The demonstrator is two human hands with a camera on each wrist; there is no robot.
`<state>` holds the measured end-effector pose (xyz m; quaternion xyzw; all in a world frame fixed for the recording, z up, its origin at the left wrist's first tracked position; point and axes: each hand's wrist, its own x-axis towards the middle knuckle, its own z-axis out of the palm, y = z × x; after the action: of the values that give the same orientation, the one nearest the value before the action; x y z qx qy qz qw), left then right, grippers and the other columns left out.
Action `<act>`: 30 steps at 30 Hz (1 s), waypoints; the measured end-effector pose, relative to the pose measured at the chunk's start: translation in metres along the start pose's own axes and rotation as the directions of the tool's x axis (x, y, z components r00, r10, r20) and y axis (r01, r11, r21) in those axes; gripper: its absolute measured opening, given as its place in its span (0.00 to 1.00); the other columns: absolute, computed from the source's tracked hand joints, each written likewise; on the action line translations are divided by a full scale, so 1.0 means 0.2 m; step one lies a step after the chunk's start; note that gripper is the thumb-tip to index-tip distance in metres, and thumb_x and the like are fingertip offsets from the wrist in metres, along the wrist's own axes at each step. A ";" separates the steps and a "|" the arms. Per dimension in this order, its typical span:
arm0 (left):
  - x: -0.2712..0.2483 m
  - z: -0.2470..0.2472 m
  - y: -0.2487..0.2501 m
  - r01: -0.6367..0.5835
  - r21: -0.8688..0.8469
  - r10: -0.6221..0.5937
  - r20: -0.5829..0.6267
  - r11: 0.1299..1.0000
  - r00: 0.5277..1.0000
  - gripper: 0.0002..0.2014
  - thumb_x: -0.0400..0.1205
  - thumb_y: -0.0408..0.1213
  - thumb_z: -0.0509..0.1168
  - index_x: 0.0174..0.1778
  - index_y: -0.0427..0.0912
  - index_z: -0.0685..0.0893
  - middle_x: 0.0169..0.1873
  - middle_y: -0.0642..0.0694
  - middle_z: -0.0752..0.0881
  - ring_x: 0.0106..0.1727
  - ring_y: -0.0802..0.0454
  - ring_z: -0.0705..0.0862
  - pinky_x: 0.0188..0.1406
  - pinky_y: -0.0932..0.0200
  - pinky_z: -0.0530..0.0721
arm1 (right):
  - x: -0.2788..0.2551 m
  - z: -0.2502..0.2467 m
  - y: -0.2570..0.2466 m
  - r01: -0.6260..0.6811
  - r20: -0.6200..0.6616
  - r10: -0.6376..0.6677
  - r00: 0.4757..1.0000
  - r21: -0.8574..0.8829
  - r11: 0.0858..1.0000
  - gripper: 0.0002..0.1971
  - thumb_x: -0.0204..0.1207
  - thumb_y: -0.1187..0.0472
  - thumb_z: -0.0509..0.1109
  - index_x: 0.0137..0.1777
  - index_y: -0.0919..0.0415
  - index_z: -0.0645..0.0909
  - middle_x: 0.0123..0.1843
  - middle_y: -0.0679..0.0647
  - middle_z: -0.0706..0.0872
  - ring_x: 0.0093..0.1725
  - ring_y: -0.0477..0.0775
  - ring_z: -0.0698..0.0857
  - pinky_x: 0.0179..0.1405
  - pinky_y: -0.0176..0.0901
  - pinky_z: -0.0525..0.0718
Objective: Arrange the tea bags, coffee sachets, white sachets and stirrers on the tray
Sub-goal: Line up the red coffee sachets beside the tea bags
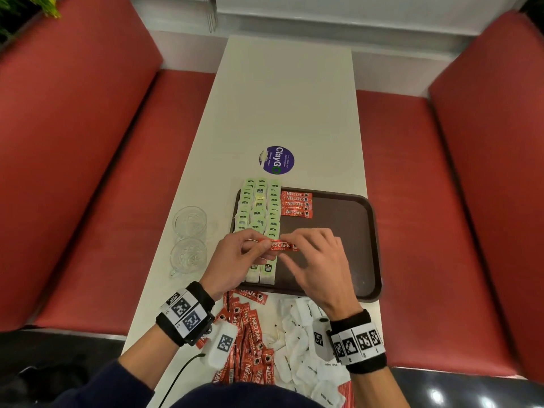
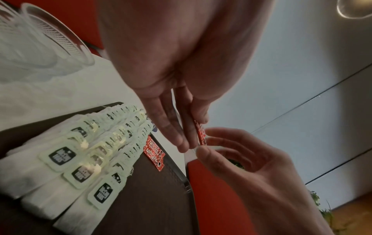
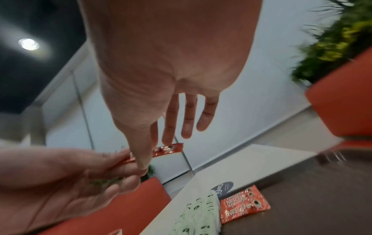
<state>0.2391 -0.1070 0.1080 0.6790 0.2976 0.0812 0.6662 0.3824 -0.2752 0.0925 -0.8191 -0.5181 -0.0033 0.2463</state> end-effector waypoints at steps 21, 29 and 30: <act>-0.11 -0.16 -0.23 0.067 0.398 0.002 -0.170 0.915 0.985 0.05 0.88 0.40 0.75 0.53 0.58 0.89 0.41 0.62 0.95 0.48 0.61 0.93 0.58 0.51 0.91 | 0.44 0.34 0.54 -0.188 0.264 0.262 0.928 -0.273 0.943 0.14 0.83 0.49 0.77 0.66 0.49 0.89 0.63 0.52 0.91 0.65 0.61 0.85 0.64 0.59 0.82; -0.18 -0.19 -0.29 0.084 0.387 -0.009 -0.191 0.918 0.981 0.05 0.88 0.38 0.75 0.54 0.55 0.90 0.41 0.61 0.95 0.49 0.62 0.94 0.55 0.59 0.90 | 0.57 0.41 0.53 -0.156 0.285 0.250 0.925 -0.313 0.937 0.13 0.81 0.51 0.80 0.64 0.51 0.89 0.62 0.53 0.90 0.65 0.64 0.84 0.62 0.60 0.82; -0.19 -0.19 -0.29 0.088 0.387 -0.012 -0.195 0.918 0.981 0.05 0.88 0.38 0.75 0.53 0.56 0.90 0.41 0.61 0.96 0.49 0.62 0.94 0.55 0.59 0.90 | 0.57 0.41 0.53 -0.158 0.284 0.248 0.926 -0.306 0.939 0.14 0.81 0.50 0.81 0.64 0.50 0.90 0.62 0.53 0.90 0.65 0.64 0.84 0.62 0.60 0.82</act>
<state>0.1720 -0.0973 0.0668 0.7803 0.3870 0.0668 0.4867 0.5060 -0.1812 0.0078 -0.8848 -0.4569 0.0817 0.0411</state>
